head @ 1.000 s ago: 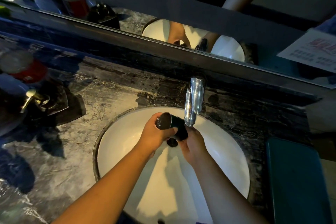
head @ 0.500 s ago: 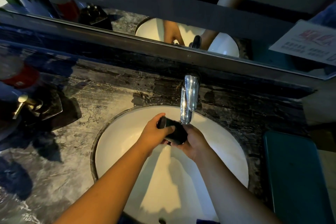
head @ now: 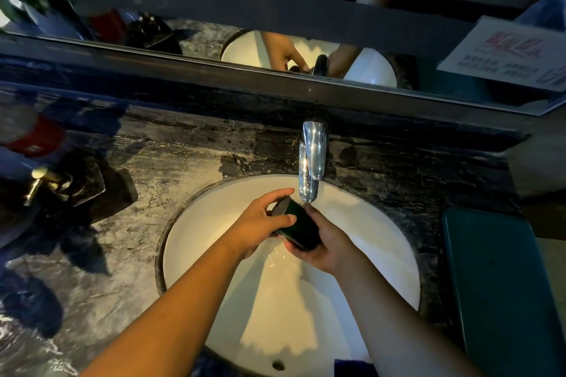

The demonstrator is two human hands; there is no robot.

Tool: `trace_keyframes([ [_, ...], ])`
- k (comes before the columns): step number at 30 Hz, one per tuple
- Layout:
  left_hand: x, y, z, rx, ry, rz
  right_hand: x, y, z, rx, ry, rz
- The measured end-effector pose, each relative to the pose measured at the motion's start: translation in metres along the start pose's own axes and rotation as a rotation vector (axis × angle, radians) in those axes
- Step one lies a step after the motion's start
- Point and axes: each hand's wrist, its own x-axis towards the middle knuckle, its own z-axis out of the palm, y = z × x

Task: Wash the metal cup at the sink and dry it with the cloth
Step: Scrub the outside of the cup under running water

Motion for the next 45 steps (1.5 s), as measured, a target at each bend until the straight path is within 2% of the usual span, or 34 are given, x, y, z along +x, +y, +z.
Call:
trace_keyframes([
  [10, 0.012, 0.009, 0.015, -0.047, 0.276, -0.132, 0.009, 0.014, 0.009, -0.103, -0.067, -0.234],
  [15, 0.012, 0.004, 0.01, 0.009, 0.185, 0.01, 0.008, 0.0, 0.01, -0.055, 0.012, -0.084],
  [18, 0.009, -0.001, 0.007, 0.03, 0.16, 0.092, 0.007, -0.006, 0.012, 0.016, 0.002, -0.014],
  [21, 0.011, -0.003, 0.003, 0.007, 0.139, 0.016, 0.009, -0.009, 0.012, -0.034, -0.017, -0.041],
  [26, 0.012, 0.01, 0.003, 0.041, 0.154, -0.16, 0.014, -0.004, 0.014, -0.086, 0.033, -0.204],
  [30, 0.019, 0.013, 0.004, 0.083, 0.207, -0.155, 0.014, -0.005, 0.016, -0.124, 0.047, -0.28],
  [36, 0.017, 0.01, 0.005, -0.032, 0.178, -0.106, 0.01, -0.008, 0.013, -0.148, 0.019, -0.204],
  [42, 0.01, 0.002, -0.001, -0.028, 0.056, -0.021, 0.003, -0.007, 0.012, -0.033, 0.03, -0.057],
  [45, 0.01, 0.0, -0.002, -0.047, 0.04, -0.052, 0.004, -0.006, 0.01, -0.078, 0.013, -0.09],
])
